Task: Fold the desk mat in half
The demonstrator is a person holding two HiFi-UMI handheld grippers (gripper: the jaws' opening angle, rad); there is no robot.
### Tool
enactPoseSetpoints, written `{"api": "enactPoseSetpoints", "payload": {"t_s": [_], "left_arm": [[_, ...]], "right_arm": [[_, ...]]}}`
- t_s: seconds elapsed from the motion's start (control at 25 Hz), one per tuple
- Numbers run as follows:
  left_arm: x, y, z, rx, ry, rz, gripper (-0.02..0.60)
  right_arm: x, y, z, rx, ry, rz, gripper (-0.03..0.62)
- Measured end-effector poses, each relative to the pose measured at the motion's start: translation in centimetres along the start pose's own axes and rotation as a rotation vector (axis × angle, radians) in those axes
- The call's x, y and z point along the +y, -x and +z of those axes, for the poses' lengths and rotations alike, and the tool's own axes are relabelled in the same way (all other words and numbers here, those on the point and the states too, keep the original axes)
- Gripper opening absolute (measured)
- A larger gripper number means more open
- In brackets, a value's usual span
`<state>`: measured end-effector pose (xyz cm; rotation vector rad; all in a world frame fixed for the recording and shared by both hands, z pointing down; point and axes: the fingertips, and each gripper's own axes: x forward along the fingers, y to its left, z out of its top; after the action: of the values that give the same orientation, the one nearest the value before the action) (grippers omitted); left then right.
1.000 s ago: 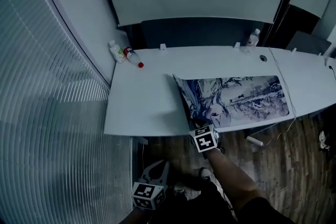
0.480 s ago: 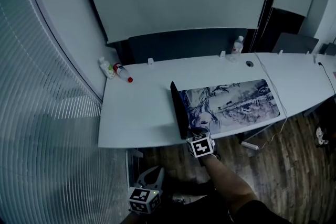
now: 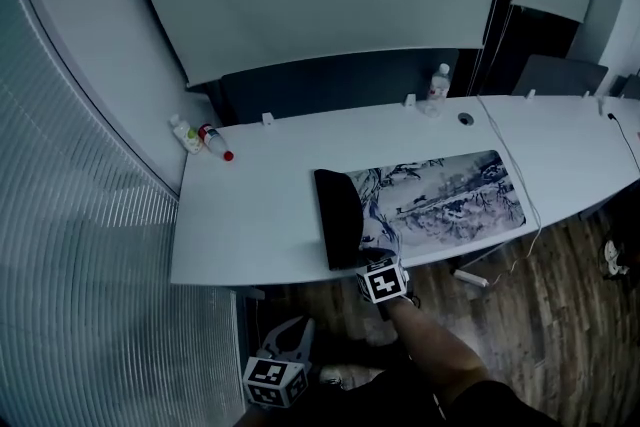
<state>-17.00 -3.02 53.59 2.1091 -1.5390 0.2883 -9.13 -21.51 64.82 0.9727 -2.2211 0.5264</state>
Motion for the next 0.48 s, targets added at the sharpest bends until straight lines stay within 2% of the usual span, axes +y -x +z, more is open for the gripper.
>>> {"api": "enactPoseSetpoints", "payload": {"t_s": [0.48], "left_arm": [[-4.1,-3.4,1.0,0.03,0.001,-0.006,0.006]], "right_arm": [[-5.4,1.6,-1.9,0.016,-0.077,0.021,0.043]]}}
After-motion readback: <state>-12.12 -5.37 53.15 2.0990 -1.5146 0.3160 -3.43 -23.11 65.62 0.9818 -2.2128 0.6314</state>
